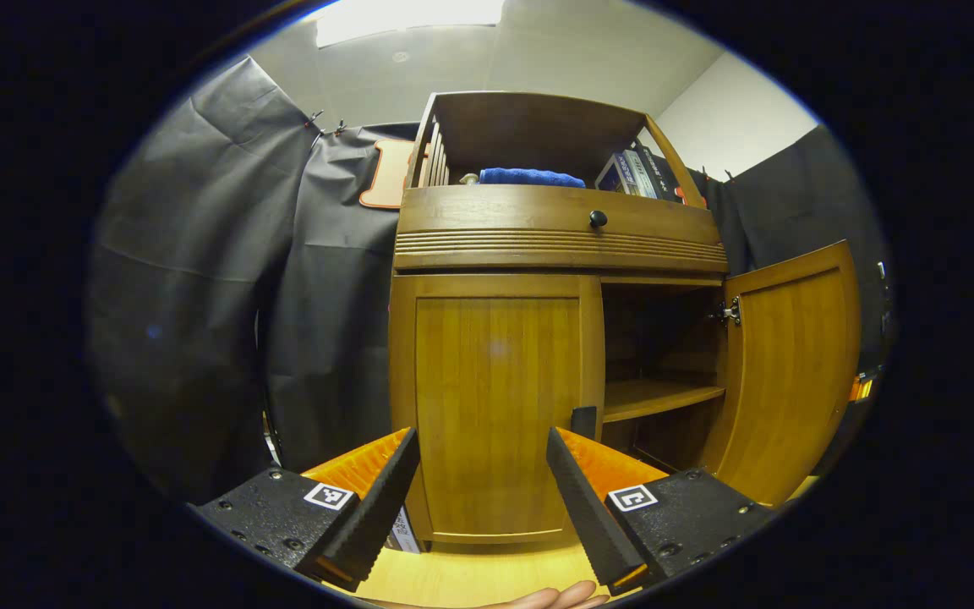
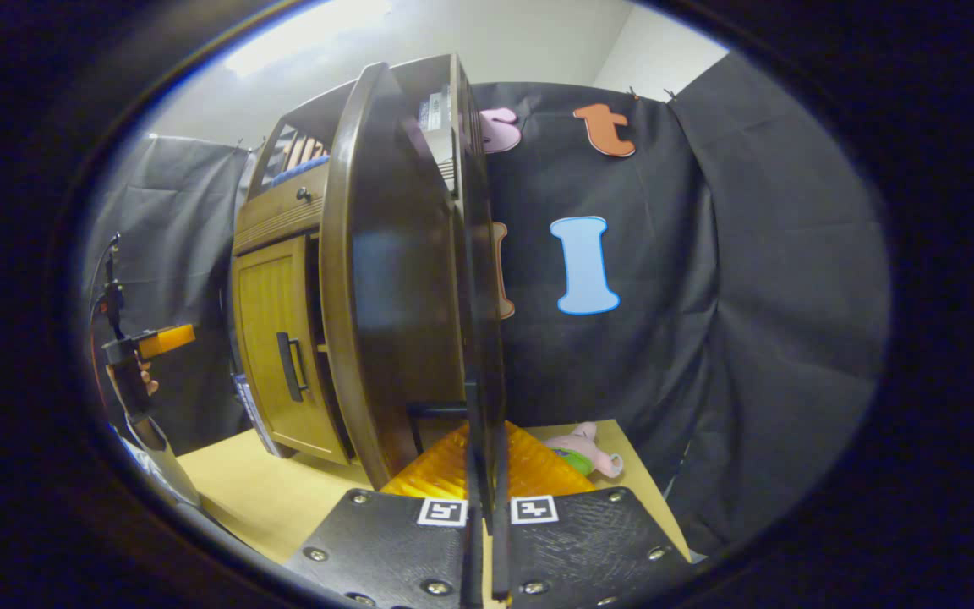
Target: Open the right door of the double-door shoe cabinet with the right hand, and open the left door with the left hand.
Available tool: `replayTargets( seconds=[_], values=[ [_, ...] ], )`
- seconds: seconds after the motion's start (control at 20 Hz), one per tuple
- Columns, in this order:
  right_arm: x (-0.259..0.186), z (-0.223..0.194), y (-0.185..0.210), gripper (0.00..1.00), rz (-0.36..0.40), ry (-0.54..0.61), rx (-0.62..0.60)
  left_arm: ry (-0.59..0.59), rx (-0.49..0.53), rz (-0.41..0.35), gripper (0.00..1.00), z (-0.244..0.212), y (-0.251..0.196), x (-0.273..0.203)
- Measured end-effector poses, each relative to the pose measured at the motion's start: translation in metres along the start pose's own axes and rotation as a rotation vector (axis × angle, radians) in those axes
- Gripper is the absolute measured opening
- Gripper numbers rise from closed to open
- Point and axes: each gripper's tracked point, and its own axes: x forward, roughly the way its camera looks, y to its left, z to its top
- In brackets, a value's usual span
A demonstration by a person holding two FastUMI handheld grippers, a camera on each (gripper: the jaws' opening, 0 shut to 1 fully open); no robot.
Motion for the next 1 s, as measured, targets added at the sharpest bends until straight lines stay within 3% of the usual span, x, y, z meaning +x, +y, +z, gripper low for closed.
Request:
replayTargets(
  seconds=[0.1,0.2,0.3,0.4,0.45,0.7,0.75,1.0],
  values=[
    [-0.007,-0.002,-0.001,0.05,-0.020,-0.006,-0.027,0.006,-0.011,0.008,0.94,-0.003,-0.005,0.005],
    [-0.007,-0.002,-0.007,0.12,-0.056,-0.012,-0.048,0.014,-0.027,0.008,0.94,-0.007,-0.010,0.008],
    [-0.015,0.000,-0.022,0.56,-0.123,-0.020,-0.063,0.016,-0.038,-0.016,0.94,-0.010,-0.019,0.011],
    [-0.026,0.002,-0.024,1.00,-0.143,-0.035,-0.053,0.005,-0.033,-0.036,0.94,-0.011,-0.025,0.017],
    [-0.036,0.005,-0.028,0.95,-0.160,-0.053,-0.060,0.009,-0.029,-0.027,0.94,-0.013,-0.025,0.022],
    [-0.092,0.032,-0.031,1.00,-0.189,-0.147,-0.046,0.051,-0.013,-0.004,0.94,-0.031,-0.033,0.059],
    [-0.103,0.042,-0.029,0.94,-0.195,-0.174,-0.042,0.070,-0.016,-0.016,0.94,-0.041,-0.039,0.068],
    [-0.138,0.070,0.008,0.98,-0.127,-0.252,-0.020,0.123,0.008,-0.064,0.84,-0.071,-0.069,0.117]
  ],
)
